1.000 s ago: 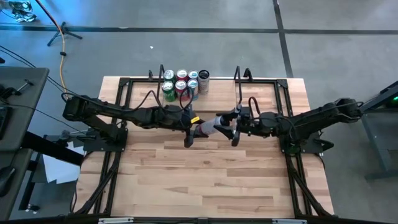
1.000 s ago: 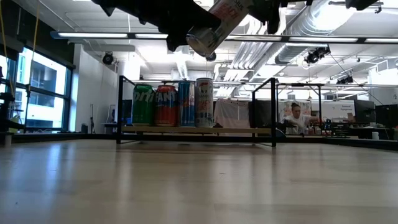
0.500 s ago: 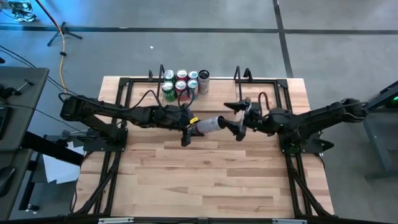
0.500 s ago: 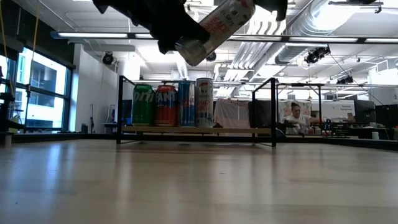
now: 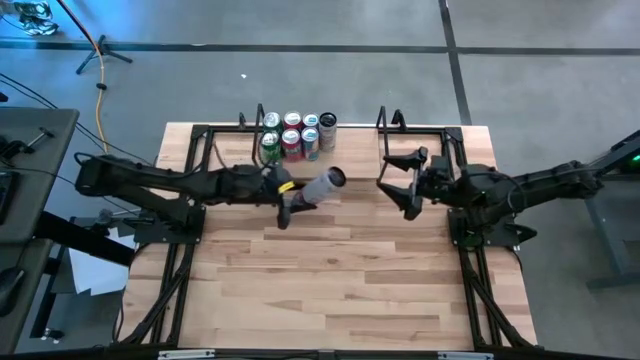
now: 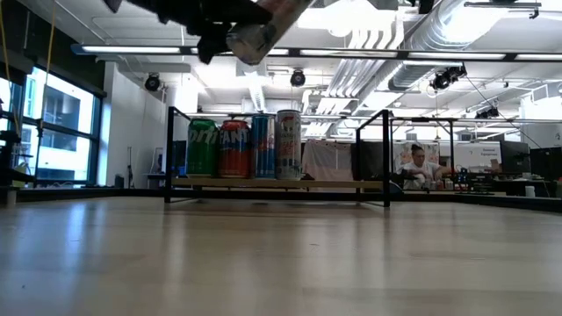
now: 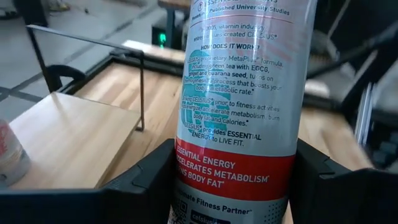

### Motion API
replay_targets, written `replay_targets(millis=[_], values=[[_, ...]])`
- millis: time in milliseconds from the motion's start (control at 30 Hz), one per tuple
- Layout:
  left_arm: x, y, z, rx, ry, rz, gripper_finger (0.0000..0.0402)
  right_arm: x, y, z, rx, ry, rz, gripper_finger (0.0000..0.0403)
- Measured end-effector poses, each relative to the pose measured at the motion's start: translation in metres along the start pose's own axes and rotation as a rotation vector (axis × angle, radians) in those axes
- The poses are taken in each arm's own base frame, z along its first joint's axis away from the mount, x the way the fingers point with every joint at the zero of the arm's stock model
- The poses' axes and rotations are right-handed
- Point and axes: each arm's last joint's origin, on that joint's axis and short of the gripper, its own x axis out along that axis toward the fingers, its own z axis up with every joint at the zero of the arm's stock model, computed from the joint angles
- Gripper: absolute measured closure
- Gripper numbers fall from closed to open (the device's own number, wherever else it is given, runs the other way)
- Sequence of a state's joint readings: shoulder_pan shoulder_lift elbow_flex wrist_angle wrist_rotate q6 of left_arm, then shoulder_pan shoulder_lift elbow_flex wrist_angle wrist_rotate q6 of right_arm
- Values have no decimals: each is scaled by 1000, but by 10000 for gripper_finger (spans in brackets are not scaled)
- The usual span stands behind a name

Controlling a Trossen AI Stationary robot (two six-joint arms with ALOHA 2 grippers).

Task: Place canned beverage on shelf
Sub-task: Put the white pink soda can on the shelf aligned with the white pink soda can

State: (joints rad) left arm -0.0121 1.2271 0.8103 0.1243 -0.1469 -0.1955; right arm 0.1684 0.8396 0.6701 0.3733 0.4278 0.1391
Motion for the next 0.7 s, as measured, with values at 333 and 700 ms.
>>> replay_targets(millis=[333,700], values=[[-14,-3,-31,-176,-302,65,214,3,0,-8,38,53,-10,31],[23,-3,-65,-174,-312,244,214,17,4,-29,113,132,-30,31]])
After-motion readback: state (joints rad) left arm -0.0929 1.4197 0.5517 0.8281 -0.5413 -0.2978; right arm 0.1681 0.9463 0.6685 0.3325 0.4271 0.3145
